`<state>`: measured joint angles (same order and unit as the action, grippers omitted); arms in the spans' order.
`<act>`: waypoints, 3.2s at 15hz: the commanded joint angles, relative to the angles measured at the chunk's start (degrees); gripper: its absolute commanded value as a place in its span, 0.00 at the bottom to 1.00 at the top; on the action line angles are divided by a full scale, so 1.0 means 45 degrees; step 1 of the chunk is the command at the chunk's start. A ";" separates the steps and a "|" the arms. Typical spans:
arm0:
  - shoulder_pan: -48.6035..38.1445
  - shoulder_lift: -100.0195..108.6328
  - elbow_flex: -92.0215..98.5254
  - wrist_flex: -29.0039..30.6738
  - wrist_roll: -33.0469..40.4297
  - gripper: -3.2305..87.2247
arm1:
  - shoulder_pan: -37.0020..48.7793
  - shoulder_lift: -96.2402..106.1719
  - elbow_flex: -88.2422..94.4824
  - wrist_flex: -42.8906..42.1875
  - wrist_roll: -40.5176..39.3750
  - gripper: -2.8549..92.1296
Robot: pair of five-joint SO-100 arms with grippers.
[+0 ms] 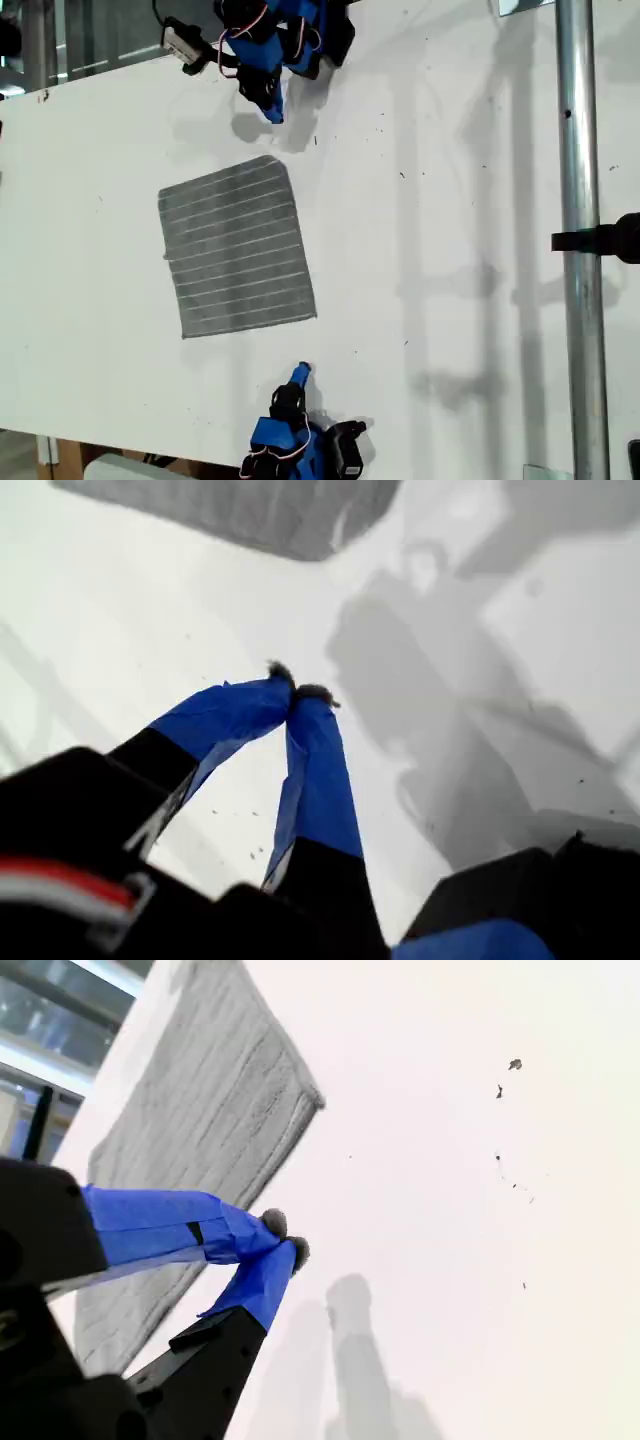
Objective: Grasp corners of a towel and fold twice.
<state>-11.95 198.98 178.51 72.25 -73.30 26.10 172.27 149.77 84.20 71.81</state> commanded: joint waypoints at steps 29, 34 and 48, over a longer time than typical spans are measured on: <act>-0.0117 0.0059 0.0039 -0.0332 -0.1035 0.03 | 0.2539 -1.9258 -0.7891 -0.5488 -1.1816 0.04; 0.0625 -0.3750 -0.3828 -0.1387 -0.1563 0.00 | 0.2207 -1.9199 -0.7793 -0.5586 -1.1816 0.03; -0.0625 -2.7246 -2.6816 0.4512 0.6973 0.44 | 0.2012 -1.9023 -0.7402 -0.5840 -1.1719 0.03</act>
<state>-13.36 76.90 59.59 93.96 -40.61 35.86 85.61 116.19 58.62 19.25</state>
